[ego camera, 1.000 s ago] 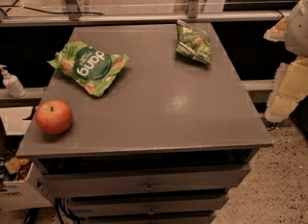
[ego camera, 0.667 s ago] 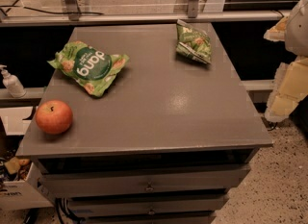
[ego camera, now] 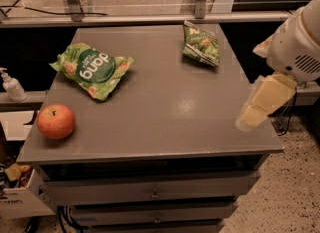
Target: Move green rice chip bag near green jalapeno chip bag
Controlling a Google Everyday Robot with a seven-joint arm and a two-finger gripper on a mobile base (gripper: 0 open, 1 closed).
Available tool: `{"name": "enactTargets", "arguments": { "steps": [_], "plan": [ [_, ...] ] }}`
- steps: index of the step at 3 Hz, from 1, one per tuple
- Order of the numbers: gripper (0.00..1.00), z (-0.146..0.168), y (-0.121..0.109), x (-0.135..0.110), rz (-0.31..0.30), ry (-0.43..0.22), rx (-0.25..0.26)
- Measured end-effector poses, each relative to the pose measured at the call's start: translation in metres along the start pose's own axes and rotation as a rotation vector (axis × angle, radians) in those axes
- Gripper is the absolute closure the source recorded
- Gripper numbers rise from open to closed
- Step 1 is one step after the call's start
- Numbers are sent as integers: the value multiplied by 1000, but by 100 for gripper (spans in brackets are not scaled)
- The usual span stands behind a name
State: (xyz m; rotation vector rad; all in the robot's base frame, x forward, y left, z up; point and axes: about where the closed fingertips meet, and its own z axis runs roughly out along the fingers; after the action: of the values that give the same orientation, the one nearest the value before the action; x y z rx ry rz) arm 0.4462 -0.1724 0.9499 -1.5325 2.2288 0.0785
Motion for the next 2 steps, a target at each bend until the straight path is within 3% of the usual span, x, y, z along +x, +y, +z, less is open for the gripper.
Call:
{"name": "enactTargets", "arguments": {
  "steps": [2],
  "plan": [
    [0,79,59,-85,109,-235,-73]
  ]
}}
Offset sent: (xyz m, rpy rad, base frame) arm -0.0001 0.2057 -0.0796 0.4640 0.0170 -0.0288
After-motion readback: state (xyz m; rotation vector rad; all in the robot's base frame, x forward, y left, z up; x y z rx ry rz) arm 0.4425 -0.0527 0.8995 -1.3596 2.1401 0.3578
